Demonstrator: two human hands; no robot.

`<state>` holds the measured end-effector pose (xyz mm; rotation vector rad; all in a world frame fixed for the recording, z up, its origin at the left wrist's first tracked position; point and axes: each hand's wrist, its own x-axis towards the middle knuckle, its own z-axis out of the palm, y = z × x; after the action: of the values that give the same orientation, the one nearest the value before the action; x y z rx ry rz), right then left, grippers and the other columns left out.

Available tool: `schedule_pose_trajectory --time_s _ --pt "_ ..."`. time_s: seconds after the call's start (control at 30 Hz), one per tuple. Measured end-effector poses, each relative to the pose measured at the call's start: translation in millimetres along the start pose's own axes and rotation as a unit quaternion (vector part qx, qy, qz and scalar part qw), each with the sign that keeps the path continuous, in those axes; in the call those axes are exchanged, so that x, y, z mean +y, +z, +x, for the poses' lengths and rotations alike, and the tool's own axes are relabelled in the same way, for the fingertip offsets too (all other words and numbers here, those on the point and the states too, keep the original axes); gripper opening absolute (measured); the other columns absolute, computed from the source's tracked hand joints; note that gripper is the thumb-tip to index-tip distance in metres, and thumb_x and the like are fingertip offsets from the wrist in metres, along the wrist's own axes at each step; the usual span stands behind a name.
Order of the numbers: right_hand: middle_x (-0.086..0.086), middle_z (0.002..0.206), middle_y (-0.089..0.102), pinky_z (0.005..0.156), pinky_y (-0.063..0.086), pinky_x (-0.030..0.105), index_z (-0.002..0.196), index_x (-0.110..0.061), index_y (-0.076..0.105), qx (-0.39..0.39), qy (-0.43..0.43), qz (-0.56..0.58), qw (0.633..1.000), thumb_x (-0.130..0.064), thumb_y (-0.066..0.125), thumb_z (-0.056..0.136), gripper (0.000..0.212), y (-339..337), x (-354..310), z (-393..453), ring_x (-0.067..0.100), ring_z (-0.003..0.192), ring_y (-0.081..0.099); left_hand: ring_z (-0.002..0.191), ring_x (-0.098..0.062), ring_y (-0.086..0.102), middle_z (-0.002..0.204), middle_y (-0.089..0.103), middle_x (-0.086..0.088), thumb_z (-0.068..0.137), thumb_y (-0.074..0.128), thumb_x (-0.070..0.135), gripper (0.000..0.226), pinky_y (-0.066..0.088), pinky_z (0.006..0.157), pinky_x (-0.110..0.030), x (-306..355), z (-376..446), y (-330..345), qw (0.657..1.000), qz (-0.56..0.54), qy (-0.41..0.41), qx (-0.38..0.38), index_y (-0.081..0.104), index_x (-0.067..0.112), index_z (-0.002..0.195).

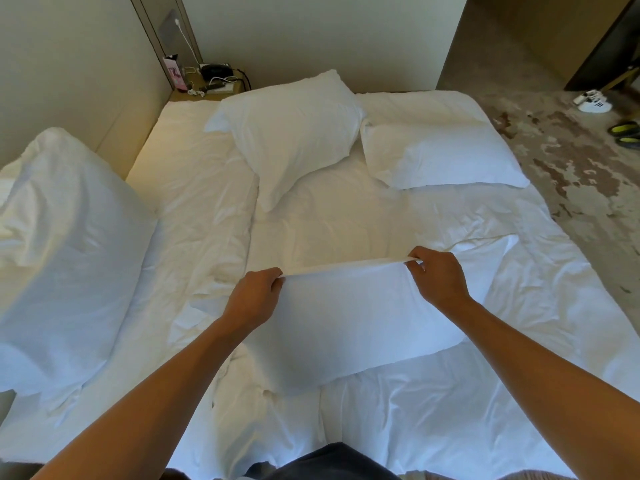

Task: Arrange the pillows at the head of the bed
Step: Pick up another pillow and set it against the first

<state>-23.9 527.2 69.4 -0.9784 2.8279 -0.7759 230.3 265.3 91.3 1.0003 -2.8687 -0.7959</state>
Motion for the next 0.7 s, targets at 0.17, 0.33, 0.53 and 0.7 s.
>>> schedule_pose_trajectory --time_s 0.17,0.33,0.53,0.7 --pt "-0.005 0.066 0.07 0.063 0.052 0.027 0.092 -0.027 0.074 0.048 -0.014 0.062 0.997 -0.033 0.067 0.099 0.011 -18 -53 29 0.013 0.061 0.066 0.083 -0.037 0.066 0.087 0.074 -0.011 0.104 0.05 0.027 0.023 0.045 0.066 -0.036 -11 6 -63 0.996 0.001 0.026 0.088 0.066 0.018 0.091" --pt "-0.003 0.06 0.065 0.06 0.05 0.029 0.087 -0.025 0.072 0.061 -0.068 0.088 0.992 -0.033 0.066 0.099 0.016 -21 -127 55 0.015 0.059 0.063 0.084 -0.033 0.066 0.089 0.073 -0.007 0.105 0.048 0.029 0.024 0.047 0.069 -0.037 -43 -3 -131 0.988 0.009 0.013 0.154 0.067 0.021 0.094" --pt "0.005 0.062 0.066 0.063 0.055 0.039 0.073 -0.018 0.065 0.024 -0.109 0.091 0.99 -0.032 0.066 0.099 0.029 8 -213 61 0.025 0.063 0.064 0.08 -0.032 0.066 0.085 0.073 -0.006 0.105 0.048 0.027 0.024 0.044 0.064 -0.034 -105 -43 -175 0.976 0.028 -0.039 0.212 0.067 0.02 0.091" --pt "-0.001 0.065 0.067 0.059 0.05 0.031 0.075 -0.022 0.065 -0.022 -0.148 0.078 0.986 -0.036 0.065 0.1 0.029 49 -271 44 0.018 0.063 0.064 0.078 -0.029 0.063 0.081 0.07 -0.002 0.104 0.046 0.03 0.029 0.044 0.063 -0.034 -165 -84 -187 0.97 0.035 -0.104 0.218 0.066 0.02 0.086"
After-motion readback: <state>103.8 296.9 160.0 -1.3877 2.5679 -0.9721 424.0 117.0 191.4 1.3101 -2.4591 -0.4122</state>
